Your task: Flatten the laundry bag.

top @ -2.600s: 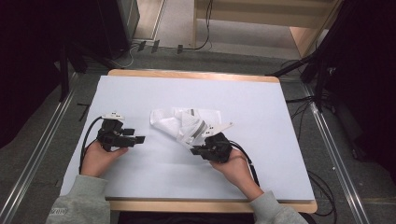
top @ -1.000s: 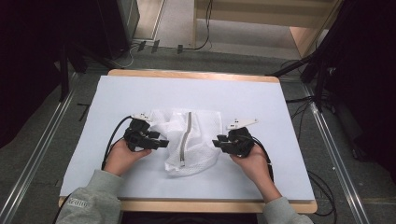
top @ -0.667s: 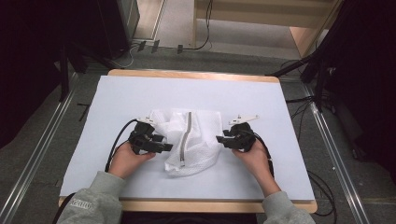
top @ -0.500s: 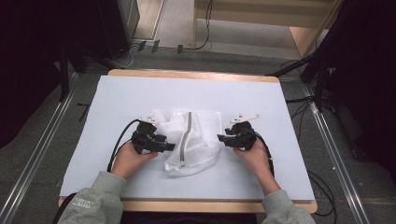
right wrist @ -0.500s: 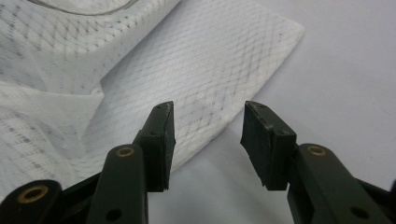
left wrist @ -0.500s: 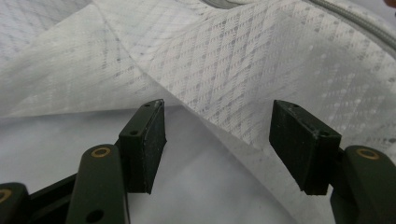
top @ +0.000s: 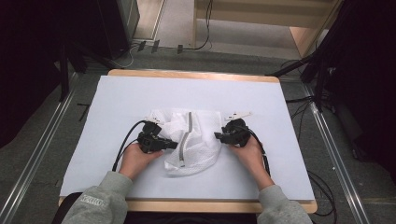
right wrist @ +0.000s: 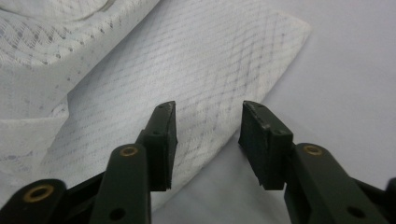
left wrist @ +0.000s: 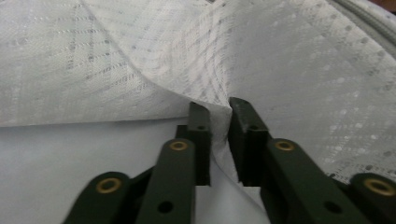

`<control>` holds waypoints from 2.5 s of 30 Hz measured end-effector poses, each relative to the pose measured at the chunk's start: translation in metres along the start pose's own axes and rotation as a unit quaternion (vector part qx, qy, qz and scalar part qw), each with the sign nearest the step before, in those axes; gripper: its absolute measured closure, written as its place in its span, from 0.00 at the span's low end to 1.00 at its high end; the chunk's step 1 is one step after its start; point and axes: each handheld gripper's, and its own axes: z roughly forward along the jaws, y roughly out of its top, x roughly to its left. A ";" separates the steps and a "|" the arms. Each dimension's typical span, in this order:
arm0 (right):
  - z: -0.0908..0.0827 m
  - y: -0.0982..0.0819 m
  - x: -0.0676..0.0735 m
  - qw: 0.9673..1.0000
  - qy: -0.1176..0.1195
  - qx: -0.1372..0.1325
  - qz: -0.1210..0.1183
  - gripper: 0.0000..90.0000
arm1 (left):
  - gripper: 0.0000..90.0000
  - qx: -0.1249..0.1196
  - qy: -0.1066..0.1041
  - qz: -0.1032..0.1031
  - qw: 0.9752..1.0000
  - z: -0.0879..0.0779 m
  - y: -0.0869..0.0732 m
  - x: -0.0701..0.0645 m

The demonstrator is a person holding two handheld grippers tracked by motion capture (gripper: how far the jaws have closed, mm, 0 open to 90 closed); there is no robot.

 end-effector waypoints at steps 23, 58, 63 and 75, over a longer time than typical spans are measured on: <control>-0.003 0.008 -0.012 0.999 -0.019 -0.004 0.033 1.00 | 1.00 -0.018 0.007 0.022 1.000 -0.033 0.004 -0.004; 0.006 0.026 -0.048 0.997 -0.016 0.009 0.071 0.99 | 0.90 0.000 0.014 0.034 0.999 -0.063 -0.053 -0.052; 0.003 0.027 -0.047 0.998 -0.014 0.007 0.067 0.94 | 0.81 -0.026 0.035 0.038 0.998 -0.081 -0.047 -0.047; -0.004 0.027 -0.049 0.998 -0.013 -0.005 0.056 0.78 | 0.69 -0.047 0.065 0.008 0.997 -0.082 -0.008 0.009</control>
